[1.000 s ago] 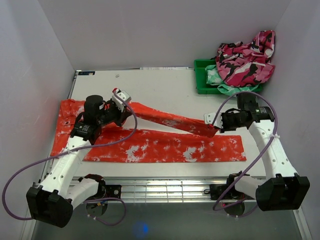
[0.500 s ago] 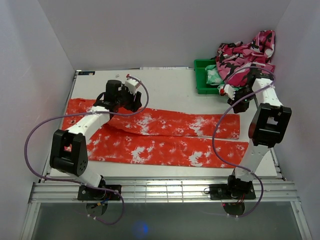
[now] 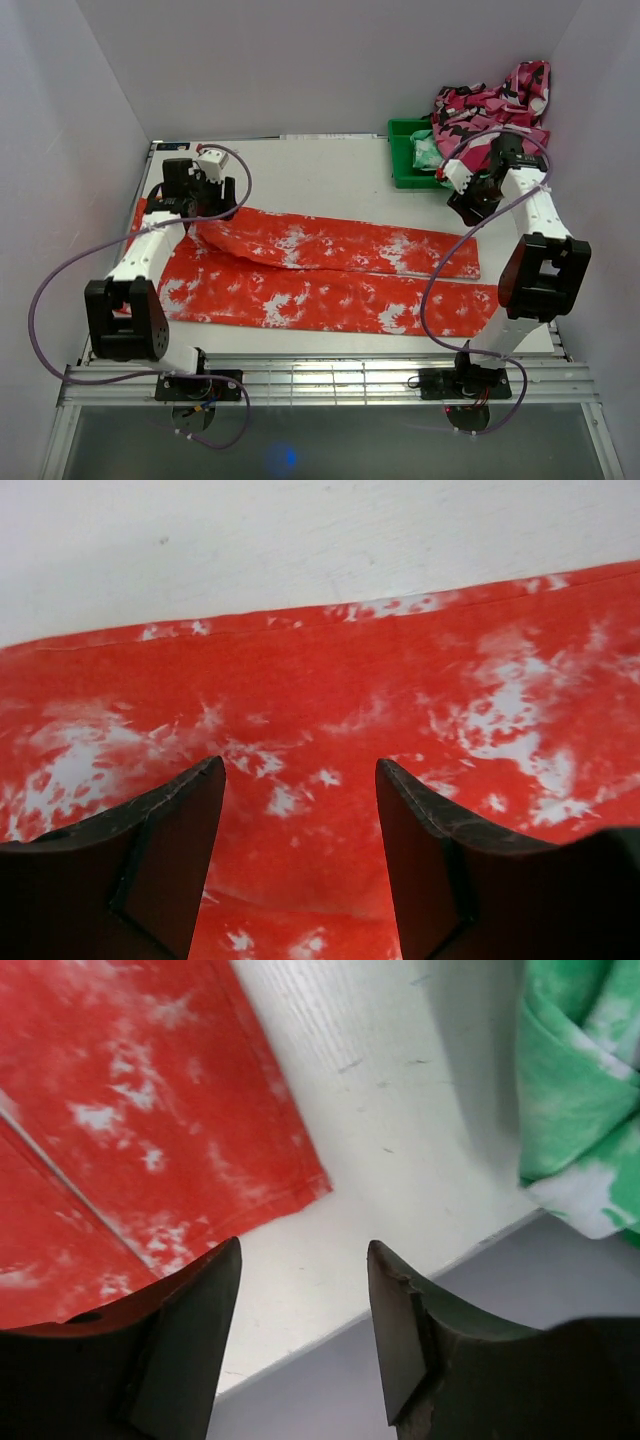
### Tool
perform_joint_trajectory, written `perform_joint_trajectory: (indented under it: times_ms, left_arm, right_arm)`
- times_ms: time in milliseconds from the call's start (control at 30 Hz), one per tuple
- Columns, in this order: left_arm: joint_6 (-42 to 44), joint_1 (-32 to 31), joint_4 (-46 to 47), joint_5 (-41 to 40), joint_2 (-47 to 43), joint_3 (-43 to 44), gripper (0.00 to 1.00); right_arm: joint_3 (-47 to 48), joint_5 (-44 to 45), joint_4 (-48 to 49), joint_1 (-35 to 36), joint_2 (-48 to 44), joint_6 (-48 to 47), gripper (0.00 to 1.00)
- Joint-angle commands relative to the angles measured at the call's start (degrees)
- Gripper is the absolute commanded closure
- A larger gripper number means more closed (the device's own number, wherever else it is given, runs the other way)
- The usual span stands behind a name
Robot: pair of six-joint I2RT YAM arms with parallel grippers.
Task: Fold and stack the trousers
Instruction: Flatten the trousers out
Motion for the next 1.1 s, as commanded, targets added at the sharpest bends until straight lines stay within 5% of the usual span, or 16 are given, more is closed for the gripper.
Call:
perform_joint_trajectory:
  times_ms: [0, 233, 367, 467, 667, 733, 833, 933, 1067]
  left_arm:
    - [0.72, 1.25, -5.89, 0.23, 8.73, 5.01, 0.29]
    - [1.69, 1.25, -9.24, 0.76, 21.48, 10.21, 0.45]
    - [-0.94, 1.25, -7.40, 0.76, 27.46, 11.26, 0.58]
    - [-2.87, 1.25, -4.94, 0.67, 32.20, 12.58, 0.59]
    - [-13.15, 1.25, 7.27, 9.37, 34.24, 15.48, 0.24]
    - [-15.61, 1.25, 9.91, 10.16, 33.01, 16.44, 0.18]
    - [-14.84, 1.25, 8.70, 9.82, 28.28, 16.98, 0.14]
    - [-11.06, 1.52, 3.44, 7.10, 20.99, 16.19, 0.09]
    - [-3.87, 5.18, -4.74, 3.58, 10.18, 10.77, 0.06]
  right_arm:
    - [-4.87, -3.18, -2.76, 1.93, -0.93, 6.15, 0.42]
    - [-15.16, 0.93, 6.10, 2.81, 3.46, 9.40, 0.53]
    - [-14.21, 6.02, 15.14, 2.81, 8.99, 12.04, 0.56]
    - [-10.26, 9.62, 17.19, 2.81, 13.83, 12.92, 0.56]
    - [-3.22, 13.00, 21.85, 2.81, 15.07, 16.51, 0.54]
    - [1.00, 9.75, 18.18, 3.25, 11.75, 20.19, 0.42]
    - [3.29, 2.63, 11.60, 3.95, 5.17, 21.88, 0.22]
    - [1.63, -1.25, 6.75, 4.04, -1.95, 20.31, 0.13]
    - [-5.21, -2.83, -3.17, 4.04, -9.70, 15.31, 0.15]
